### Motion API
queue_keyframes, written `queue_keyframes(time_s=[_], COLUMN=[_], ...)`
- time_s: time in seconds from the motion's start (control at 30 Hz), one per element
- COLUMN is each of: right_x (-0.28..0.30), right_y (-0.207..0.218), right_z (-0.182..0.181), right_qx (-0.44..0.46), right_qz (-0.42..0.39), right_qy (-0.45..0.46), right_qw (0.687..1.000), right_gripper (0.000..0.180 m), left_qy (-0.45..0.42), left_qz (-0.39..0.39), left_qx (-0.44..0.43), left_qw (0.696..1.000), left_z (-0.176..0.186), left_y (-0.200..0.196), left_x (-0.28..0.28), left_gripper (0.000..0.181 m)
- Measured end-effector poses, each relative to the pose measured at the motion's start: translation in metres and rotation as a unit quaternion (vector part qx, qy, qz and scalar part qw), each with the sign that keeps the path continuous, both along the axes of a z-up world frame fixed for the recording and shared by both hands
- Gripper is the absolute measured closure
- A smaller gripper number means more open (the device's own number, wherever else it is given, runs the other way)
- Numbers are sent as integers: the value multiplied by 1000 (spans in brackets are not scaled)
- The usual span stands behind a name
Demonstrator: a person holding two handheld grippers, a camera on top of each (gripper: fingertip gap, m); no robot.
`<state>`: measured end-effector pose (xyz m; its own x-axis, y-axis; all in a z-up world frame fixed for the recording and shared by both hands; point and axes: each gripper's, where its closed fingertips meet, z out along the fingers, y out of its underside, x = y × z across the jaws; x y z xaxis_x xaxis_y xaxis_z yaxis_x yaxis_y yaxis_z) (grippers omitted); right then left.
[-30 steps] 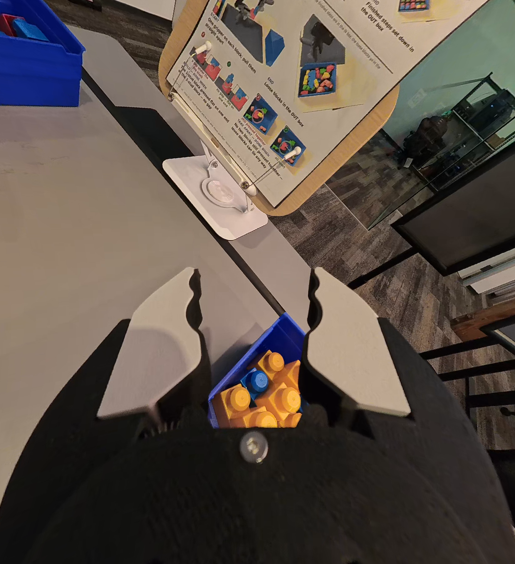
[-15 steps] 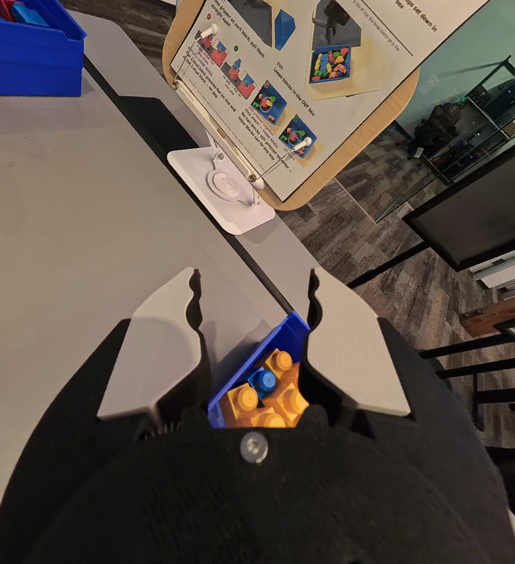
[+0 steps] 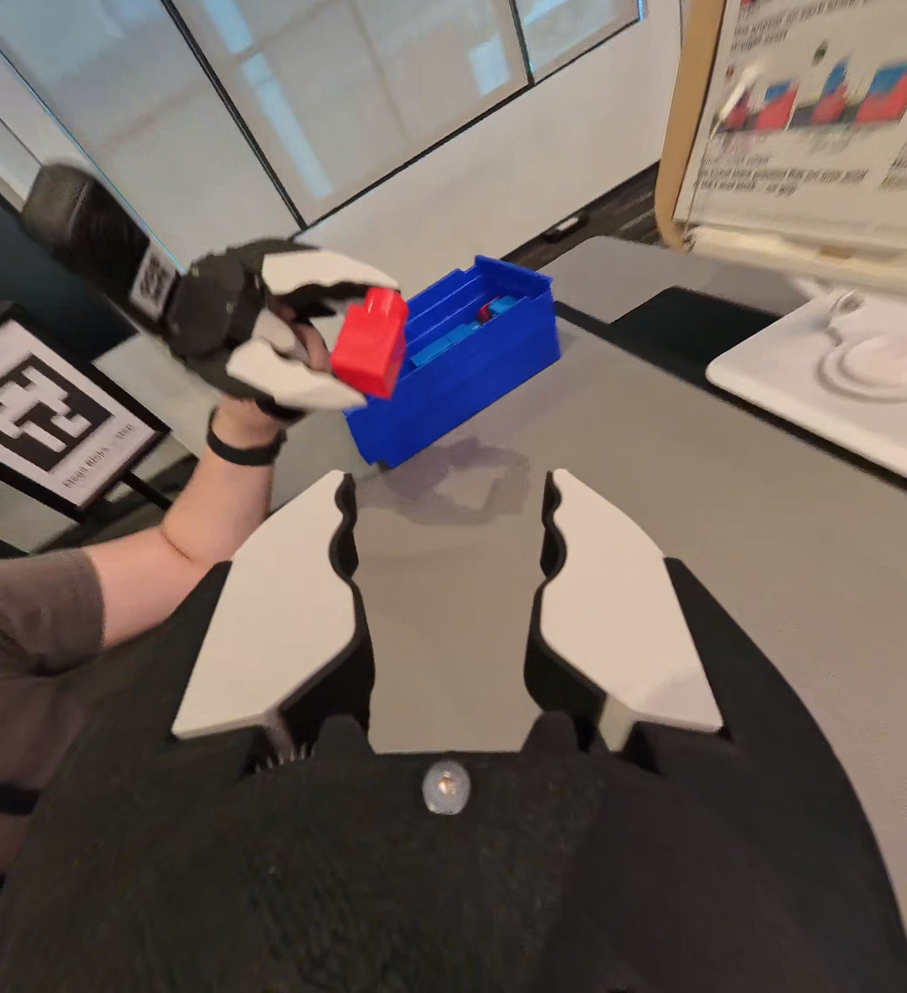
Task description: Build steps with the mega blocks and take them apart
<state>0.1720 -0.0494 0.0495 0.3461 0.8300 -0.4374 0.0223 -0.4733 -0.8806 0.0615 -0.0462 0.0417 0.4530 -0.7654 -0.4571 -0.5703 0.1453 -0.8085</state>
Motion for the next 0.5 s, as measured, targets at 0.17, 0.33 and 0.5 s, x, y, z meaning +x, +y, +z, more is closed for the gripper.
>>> queue_keyframes(time_s=[0.17, 0.33, 0.5], right_x=[-24, -42, -50], right_y=[1, -8, -21], right_z=[-34, -75, -108], right_qx=[-96, -126, -150], right_qz=[20, 55, 101], right_qy=[16, -58, -123], right_qw=[995, 989, 976], right_gripper=[120, 120, 141], left_qy=[100, 172, 201], left_qz=[-42, -61, -71], left_qx=[36, 33, 30], left_qw=[993, 983, 977], left_z=[-48, -90, -106], left_y=[-15, -18, -21], left_x=[48, 64, 69], left_gripper=[113, 113, 113])
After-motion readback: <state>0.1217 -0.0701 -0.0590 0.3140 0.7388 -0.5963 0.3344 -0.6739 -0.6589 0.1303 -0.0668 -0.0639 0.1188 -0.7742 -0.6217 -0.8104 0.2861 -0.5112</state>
